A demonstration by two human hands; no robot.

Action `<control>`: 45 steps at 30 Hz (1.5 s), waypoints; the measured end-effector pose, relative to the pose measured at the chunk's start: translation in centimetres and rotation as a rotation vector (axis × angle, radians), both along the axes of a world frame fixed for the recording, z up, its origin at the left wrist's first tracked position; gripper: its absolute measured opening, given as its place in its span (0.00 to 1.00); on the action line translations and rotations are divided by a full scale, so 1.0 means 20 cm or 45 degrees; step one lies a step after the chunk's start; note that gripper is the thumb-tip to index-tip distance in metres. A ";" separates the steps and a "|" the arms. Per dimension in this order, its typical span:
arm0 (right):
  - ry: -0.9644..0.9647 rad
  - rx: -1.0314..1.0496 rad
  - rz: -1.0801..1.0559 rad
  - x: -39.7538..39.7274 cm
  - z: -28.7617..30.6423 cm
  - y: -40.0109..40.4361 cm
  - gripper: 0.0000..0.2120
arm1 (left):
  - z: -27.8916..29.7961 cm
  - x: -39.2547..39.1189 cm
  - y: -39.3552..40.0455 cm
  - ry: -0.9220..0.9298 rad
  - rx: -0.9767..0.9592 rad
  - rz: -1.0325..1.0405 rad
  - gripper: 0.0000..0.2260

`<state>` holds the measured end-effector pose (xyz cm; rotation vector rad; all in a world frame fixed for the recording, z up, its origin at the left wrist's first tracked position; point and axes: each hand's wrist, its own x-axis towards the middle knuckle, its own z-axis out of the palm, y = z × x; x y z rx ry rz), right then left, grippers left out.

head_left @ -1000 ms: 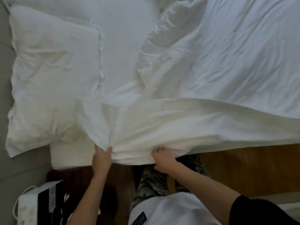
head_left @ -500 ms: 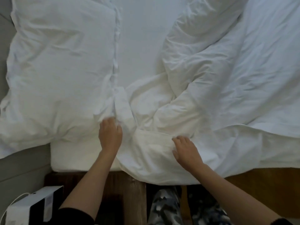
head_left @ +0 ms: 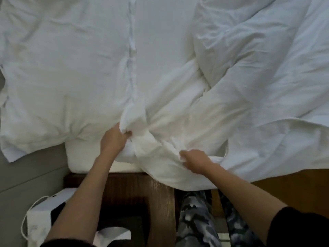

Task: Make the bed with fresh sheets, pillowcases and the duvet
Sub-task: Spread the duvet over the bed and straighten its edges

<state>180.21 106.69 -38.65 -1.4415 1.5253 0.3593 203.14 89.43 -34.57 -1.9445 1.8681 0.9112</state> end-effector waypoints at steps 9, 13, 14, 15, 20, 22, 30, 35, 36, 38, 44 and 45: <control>-0.292 0.344 0.348 0.21 0.21 0.27 0.23 | 0.26 0.59 0.17 -0.749 -0.003 0.223 0.19; -0.262 -0.329 -0.029 0.05 0.12 -0.02 0.18 | 0.11 0.12 -0.06 -0.319 -0.655 -0.008 0.19; -0.203 -0.604 -0.088 -0.01 0.08 -0.10 0.17 | 0.04 -0.01 -0.12 -0.237 -0.670 -0.087 0.21; -0.127 -0.854 -0.148 -0.08 0.03 -0.17 0.18 | -0.03 -0.13 -0.19 -0.186 -0.624 -0.120 0.23; 0.289 -0.985 -0.237 -0.45 -0.17 -0.42 0.29 | -0.33 -0.38 -0.46 -0.221 -0.378 -0.080 0.42; 0.347 -0.642 -0.131 -0.51 -0.22 -0.43 0.36 | -0.38 -0.42 -0.49 -0.240 -0.291 -0.105 0.45; 0.384 -0.177 -0.017 -0.40 -0.29 -0.28 0.38 | -0.31 -0.56 -0.34 -0.093 -0.200 -0.007 0.26; 0.346 -0.385 -0.254 -0.26 -0.09 -0.27 0.36 | 0.35 -0.17 -0.51 -0.112 -0.853 0.022 0.23; 0.329 -0.436 -0.273 -0.22 -0.05 -0.28 0.36 | 0.47 -0.03 -0.57 -0.099 -0.953 0.059 0.23; 0.304 -0.611 -0.226 -0.12 0.02 -0.31 0.36 | 0.50 0.28 -0.70 -0.191 -1.004 0.178 0.23; 0.191 -0.284 -0.089 -0.06 -0.06 -0.27 0.35 | 0.33 0.42 -0.56 -0.377 -0.810 0.413 0.23; 0.181 -0.146 0.026 -0.07 -0.09 -0.22 0.34 | 0.34 0.37 -0.45 -0.353 -0.759 0.378 0.24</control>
